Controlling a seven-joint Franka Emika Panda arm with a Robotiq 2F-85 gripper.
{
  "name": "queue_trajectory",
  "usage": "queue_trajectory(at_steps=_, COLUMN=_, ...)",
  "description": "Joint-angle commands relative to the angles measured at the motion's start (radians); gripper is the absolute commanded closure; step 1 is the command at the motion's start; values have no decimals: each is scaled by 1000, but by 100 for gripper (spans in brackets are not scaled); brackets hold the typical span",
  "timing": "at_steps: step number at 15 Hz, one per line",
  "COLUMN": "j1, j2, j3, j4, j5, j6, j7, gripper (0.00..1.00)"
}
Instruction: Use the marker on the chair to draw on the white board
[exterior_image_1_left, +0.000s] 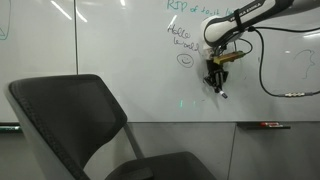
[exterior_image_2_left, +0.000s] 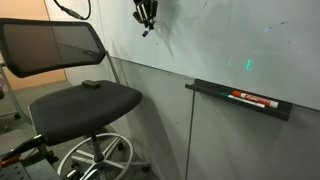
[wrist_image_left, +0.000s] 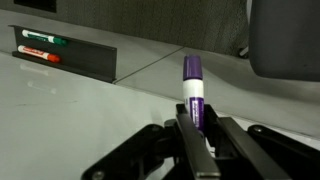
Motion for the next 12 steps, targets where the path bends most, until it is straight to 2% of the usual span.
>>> queue_trajectory(at_steps=1, j1=8, j2=35, j3=-9, j4=73, j5=-20, j6=9, j7=-18, gripper=94)
queue_trajectory(at_steps=7, j1=11, j2=26, j3=-7, j4=78, j5=-13, j6=11, j7=-18, gripper=94)
queue_trajectory(at_steps=12, j1=22, j2=-37, j3=36, j4=-27, j5=76, j6=19, j7=-36, gripper=94)
